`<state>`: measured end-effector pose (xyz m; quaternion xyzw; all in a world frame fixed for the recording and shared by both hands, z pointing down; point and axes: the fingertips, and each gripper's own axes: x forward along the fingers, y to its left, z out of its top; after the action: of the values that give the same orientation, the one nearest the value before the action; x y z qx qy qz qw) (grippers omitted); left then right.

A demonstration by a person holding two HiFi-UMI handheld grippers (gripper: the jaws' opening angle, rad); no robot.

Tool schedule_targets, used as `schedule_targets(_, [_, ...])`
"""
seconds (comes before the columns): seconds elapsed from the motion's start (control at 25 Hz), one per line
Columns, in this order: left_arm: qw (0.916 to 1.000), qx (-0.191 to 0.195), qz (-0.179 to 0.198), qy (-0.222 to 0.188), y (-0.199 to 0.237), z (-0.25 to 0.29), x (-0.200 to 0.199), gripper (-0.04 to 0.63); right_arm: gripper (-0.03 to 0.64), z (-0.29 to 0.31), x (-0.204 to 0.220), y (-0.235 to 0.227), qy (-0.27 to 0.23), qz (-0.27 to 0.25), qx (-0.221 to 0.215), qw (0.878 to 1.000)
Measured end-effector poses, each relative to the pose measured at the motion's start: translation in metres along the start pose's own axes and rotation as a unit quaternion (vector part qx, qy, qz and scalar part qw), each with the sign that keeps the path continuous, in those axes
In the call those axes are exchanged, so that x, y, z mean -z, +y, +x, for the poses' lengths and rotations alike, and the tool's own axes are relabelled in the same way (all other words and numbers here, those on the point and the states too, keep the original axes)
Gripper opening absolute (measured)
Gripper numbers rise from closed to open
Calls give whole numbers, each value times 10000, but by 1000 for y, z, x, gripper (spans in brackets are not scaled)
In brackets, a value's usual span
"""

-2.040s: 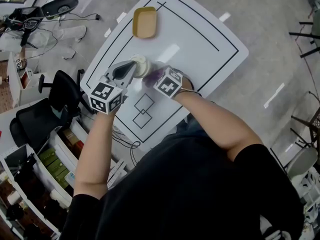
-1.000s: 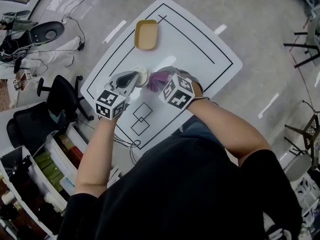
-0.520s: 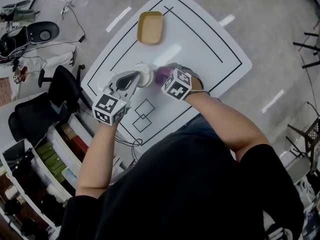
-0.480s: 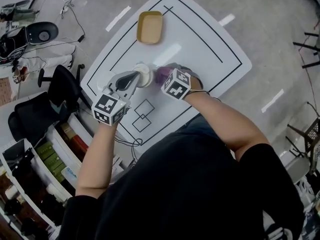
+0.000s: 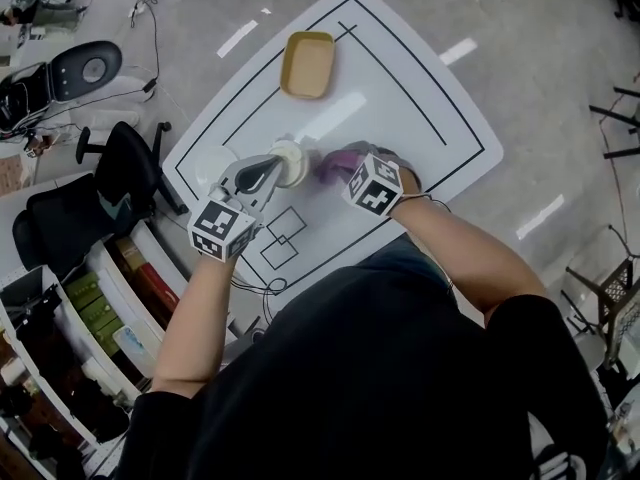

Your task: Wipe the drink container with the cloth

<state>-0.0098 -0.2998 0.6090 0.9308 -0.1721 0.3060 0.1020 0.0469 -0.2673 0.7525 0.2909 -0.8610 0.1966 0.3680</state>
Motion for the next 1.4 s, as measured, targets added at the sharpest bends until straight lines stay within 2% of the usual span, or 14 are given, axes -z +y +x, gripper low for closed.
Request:
schedule_targets(0.16, [10000,-46,-40,-3,2,1,-1,23,83,-33,-11,-6,-300,-471,-139,9983])
schedule_targets(0.4, [9999,-115,-105,0,1,0,-5,23,83,-78,-70,-21,-996,-1172,-122,9880])
schedule_targets(0.72, [9996,-241,-138,-9,1,1,-6,23,83,-62,-120,-27,-1322,-1464,-291,9799])
schedule_targets(0.92, [9994,-298,-143,-52,3,1,-5,23,80,-45,-121,-30,-1313,-1295,-436,9819])
schedule_targets(1.4, [9989,-383,-227,-124,7,3,-4,23,74,37,-78,-39,-481,-1195,-427,9907])
